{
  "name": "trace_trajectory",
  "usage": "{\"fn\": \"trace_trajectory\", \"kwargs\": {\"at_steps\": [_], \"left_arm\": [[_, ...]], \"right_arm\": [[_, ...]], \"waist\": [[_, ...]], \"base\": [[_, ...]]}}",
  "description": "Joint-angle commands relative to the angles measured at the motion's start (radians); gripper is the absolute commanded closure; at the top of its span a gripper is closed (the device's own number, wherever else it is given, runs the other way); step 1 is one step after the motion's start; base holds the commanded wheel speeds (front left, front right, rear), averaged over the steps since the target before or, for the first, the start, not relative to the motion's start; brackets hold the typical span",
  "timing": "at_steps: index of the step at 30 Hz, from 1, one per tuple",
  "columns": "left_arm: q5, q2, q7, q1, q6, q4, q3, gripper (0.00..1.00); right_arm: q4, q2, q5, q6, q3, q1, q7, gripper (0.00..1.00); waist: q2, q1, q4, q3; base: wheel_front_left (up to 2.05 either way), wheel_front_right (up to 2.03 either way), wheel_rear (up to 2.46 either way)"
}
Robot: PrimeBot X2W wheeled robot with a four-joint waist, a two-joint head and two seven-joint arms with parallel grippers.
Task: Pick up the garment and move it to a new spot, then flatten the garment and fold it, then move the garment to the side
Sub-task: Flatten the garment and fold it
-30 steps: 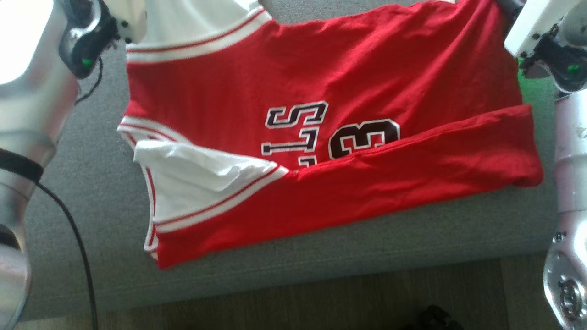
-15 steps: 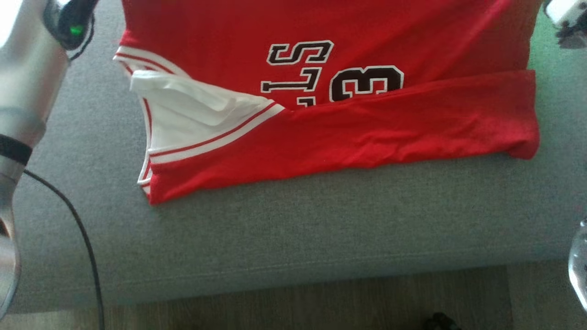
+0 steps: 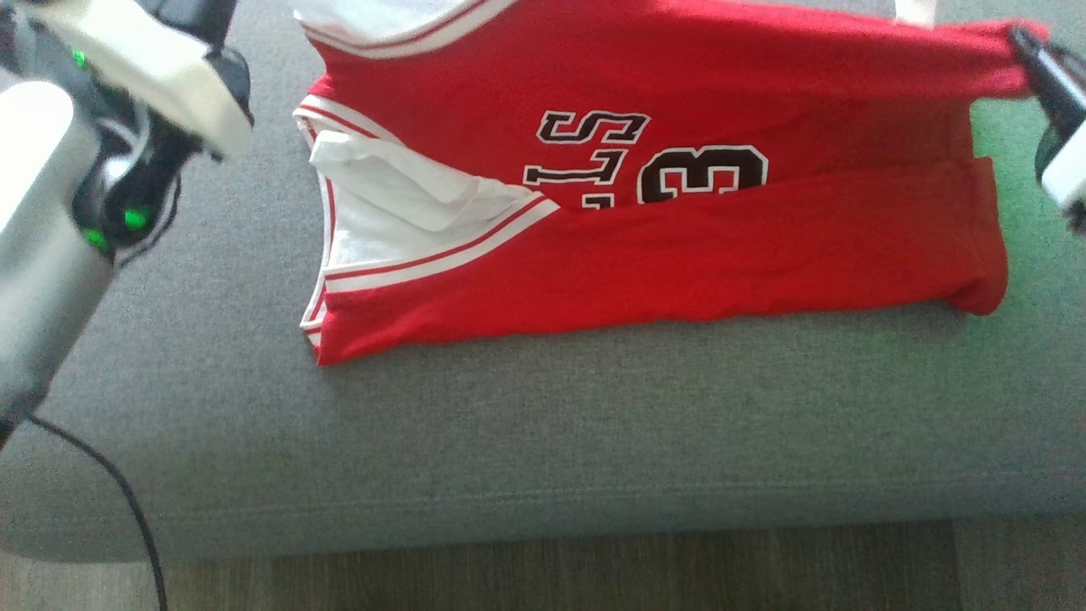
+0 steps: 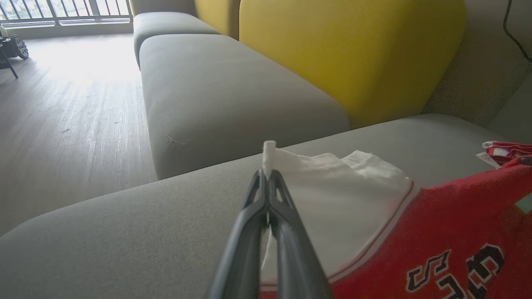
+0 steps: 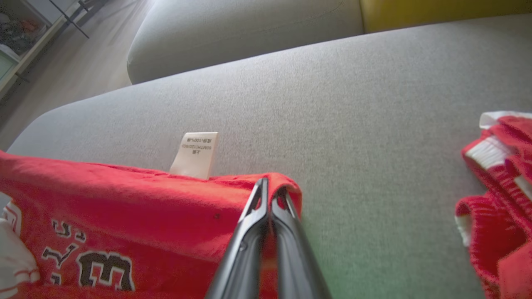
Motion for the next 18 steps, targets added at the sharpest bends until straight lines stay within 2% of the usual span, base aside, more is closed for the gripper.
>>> {"fn": "trace_trajectory", "kwargs": {"at_steps": [1, 2, 5, 12, 13, 18], "left_arm": [[-0.024, 0.081, 0.004, 0.011, 0.024, -0.081, 0.047, 1.00], [-0.024, 0.081, 0.004, 0.011, 0.024, -0.081, 0.047, 1.00], [-0.048, 0.141, 0.019, 0.086, 0.072, -0.203, 0.051, 1.00], [-0.088, 0.263, 0.043, 0.255, 0.223, -0.482, 0.050, 1.00], [-0.098, 0.285, 0.048, 0.298, 0.256, -0.543, 0.043, 1.00], [-0.119, 0.310, 0.058, 0.382, 0.311, -0.635, 0.019, 1.00]], "right_arm": [[-0.090, -0.008, 0.013, 0.000, -0.008, 0.044, 0.028, 1.00], [-0.090, -0.008, 0.013, 0.000, -0.008, 0.044, 0.028, 1.00], [-0.160, 0.010, 0.007, 0.000, -0.025, 0.101, 0.062, 1.00], [-0.233, 0.034, -0.036, 0.000, -0.063, 0.174, 0.108, 1.00], [-0.236, 0.039, -0.048, 0.000, -0.066, 0.184, 0.112, 1.00], [-0.229, 0.046, -0.075, 0.000, -0.057, 0.208, 0.114, 1.00]], "waist": [[0.0000, 0.0001, -0.001, -0.009], [0.0000, 0.0001, -0.001, -0.009], [0.0000, 0.0001, -0.007, -0.015], [0.0000, 0.0001, -0.002, -0.019], [0.0000, 0.0001, 0.002, -0.018], [0.0000, 0.0001, 0.014, -0.011]], "base": [[0.00, 0.00, 0.00], [0.00, 0.00, 0.00], [0.00, 0.00, 0.00], [0.00, 0.00, 0.00], [0.00, 0.00, 0.00], [0.00, 0.00, 0.00]]}}
